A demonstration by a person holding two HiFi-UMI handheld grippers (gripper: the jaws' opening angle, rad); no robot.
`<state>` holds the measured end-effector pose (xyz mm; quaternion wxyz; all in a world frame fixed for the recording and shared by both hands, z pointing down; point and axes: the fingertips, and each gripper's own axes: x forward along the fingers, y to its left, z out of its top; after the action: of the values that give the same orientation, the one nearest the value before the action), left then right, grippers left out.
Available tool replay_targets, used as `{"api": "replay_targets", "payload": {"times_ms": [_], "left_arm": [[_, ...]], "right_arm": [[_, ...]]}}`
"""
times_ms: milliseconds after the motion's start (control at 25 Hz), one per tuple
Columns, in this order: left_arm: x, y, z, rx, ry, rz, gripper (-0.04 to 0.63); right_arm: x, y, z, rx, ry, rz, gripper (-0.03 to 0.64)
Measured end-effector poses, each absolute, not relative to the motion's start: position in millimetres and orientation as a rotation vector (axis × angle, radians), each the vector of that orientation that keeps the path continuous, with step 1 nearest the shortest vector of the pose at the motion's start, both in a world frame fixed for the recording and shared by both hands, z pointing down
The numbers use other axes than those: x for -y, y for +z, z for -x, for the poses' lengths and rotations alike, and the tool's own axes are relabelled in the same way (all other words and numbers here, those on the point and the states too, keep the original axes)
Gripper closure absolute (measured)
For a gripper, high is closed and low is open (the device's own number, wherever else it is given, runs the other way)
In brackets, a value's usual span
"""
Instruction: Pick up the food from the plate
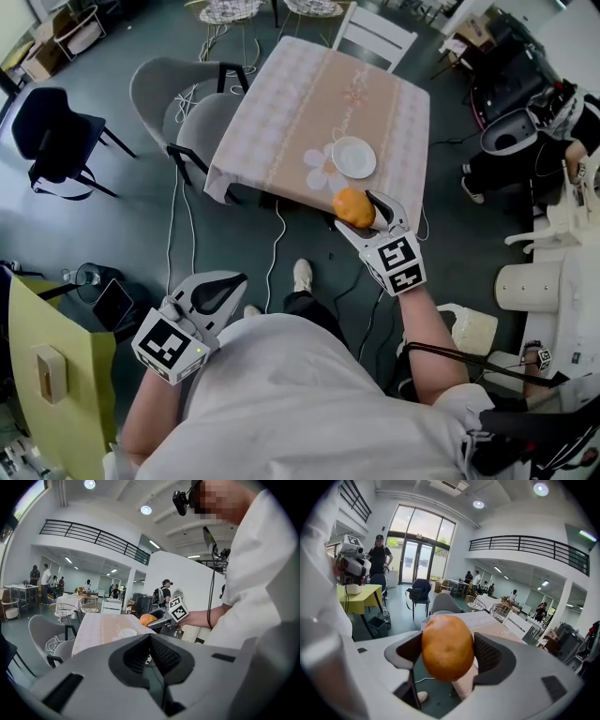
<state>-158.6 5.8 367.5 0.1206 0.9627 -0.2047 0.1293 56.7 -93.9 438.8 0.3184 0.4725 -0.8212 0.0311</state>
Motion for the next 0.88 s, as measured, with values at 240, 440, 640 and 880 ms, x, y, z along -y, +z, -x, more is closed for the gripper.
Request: {"api": "replay_targets", "payload": {"times_ms": [240,440,640,880], "left_arm": [[-29,372,177,0.562,0.381,-2.821,0.586],[-42,371,187,0.565,0.373,-2.825,0.586],[-52,374,194,0.564,0.366,-2.818,0.586],[-60,375,199,0.565,0.364,-2.825,0.586]], "right_arm": [[56,406,-17,2.206,0.035,-1.265,0.265],[25,400,3,2.228,0.044,-1.24,0.265],[3,397,21,2.245,0.047,-1.211,0.265],[-18,394,42,2.273,0.047,-1.175,0.265]]}}
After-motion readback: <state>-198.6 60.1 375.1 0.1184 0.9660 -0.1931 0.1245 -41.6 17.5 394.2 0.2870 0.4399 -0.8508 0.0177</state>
